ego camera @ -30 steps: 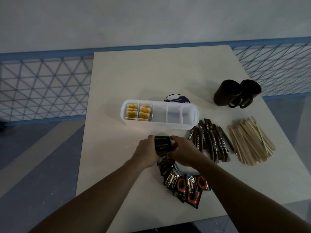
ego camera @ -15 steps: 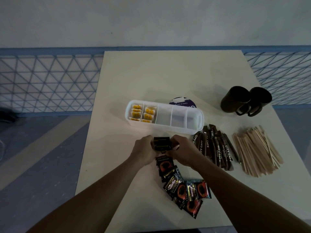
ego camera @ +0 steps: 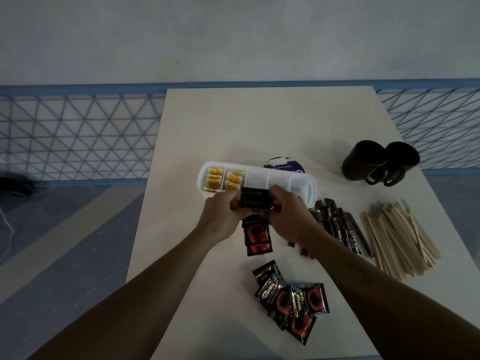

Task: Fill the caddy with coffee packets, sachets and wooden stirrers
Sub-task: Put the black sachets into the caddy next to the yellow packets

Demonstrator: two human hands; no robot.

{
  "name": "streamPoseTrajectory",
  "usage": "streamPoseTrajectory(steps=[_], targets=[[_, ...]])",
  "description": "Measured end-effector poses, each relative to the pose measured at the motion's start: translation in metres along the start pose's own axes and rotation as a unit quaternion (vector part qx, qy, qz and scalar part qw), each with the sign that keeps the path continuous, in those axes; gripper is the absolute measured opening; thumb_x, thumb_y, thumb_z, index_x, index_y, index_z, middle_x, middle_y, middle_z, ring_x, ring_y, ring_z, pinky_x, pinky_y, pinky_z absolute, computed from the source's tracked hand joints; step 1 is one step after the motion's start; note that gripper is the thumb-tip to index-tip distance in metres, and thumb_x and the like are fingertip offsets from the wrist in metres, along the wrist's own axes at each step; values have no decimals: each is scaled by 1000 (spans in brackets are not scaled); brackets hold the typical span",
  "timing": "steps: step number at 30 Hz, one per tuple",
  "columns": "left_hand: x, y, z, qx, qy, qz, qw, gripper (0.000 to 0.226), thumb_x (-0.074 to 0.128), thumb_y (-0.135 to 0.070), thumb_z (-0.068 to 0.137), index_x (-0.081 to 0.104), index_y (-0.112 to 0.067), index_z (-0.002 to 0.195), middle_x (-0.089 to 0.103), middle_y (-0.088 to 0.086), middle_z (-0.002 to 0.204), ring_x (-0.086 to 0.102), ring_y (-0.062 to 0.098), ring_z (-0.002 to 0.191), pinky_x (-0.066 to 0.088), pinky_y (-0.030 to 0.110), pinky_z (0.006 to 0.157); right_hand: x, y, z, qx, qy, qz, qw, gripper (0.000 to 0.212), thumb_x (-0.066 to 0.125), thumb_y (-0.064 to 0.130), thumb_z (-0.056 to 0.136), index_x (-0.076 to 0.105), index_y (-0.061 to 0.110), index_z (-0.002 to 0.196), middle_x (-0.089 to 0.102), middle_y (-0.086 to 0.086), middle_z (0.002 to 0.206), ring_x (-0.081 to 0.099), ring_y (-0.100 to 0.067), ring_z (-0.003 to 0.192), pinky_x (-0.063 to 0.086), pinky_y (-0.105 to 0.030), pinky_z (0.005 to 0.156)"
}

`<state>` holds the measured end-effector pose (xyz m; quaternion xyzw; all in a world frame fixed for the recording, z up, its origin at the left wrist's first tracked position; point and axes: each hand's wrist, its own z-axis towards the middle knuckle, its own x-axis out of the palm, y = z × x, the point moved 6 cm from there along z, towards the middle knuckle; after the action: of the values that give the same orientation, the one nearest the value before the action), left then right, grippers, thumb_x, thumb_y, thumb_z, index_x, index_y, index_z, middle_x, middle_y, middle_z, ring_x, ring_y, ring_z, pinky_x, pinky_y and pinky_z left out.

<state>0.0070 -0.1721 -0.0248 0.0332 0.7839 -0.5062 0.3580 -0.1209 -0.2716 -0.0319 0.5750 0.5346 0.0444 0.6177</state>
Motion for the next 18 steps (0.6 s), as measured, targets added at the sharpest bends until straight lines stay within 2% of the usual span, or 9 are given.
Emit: streamPoseTrajectory(steps=[2, 5, 8, 10, 14, 18], targets=[[0, -1, 3, -11, -3, -44, 999, 24, 71, -27, 88, 67, -15, 108, 70, -5, 95, 66, 17, 88, 55, 30, 78, -8, 6, 5, -5, -16, 6, 1000, 19, 69, 13, 91, 55, 22, 99, 67, 3, 86, 64, -8, 72, 49, -14, 55], [3, -3, 4, -39, 27, -110, 993, 36, 70, -37, 88, 60, -25, 121, 65, -7, 104, 66, 16, 96, 58, 46, 85, -21, 14, 11, -6, -44, 20, 999, 17, 67, 11, 93, 55, 21, 101, 67, 4, 87, 64, -11, 74, 47, -16, 56], [11, -1, -1, -102, 91, -202, 970, 54, 76, -33, 83, 49, -27, 129, 59, 4, 113, 65, 22, 102, 61, 46, 78, -32, 19, 14, -6, -78, 35, 996, 23, 68, 13, 92, 59, 22, 111, 67, 8, 94, 63, -6, 82, 42, -10, 60], [17, 1, -4, -136, 117, -266, 947, 62, 80, -23, 81, 45, -23, 133, 58, 10, 117, 67, 28, 102, 62, 45, 75, -36, 21, 15, -6, -88, 54, 995, 21, 68, 14, 92, 58, 21, 109, 69, 7, 95, 64, -5, 81, 43, -13, 61], [22, -4, -5, -146, 149, -339, 917, 53, 71, -4, 87, 45, -11, 133, 65, 16, 114, 69, 33, 102, 60, 49, 80, -36, 16, 17, 4, -79, 92, 993, 28, 69, 13, 91, 53, 20, 113, 73, 4, 96, 69, -10, 81, 50, -22, 66], [20, -2, -1, -156, 170, -339, 912, 47, 66, -1, 90, 49, -13, 132, 63, 17, 121, 67, 36, 104, 59, 52, 81, -34, 15, 18, -16, -36, 132, 990, 56, 66, 3, 91, 43, 32, 133, 72, 3, 89, 62, -3, 60, 46, -18, 53]])
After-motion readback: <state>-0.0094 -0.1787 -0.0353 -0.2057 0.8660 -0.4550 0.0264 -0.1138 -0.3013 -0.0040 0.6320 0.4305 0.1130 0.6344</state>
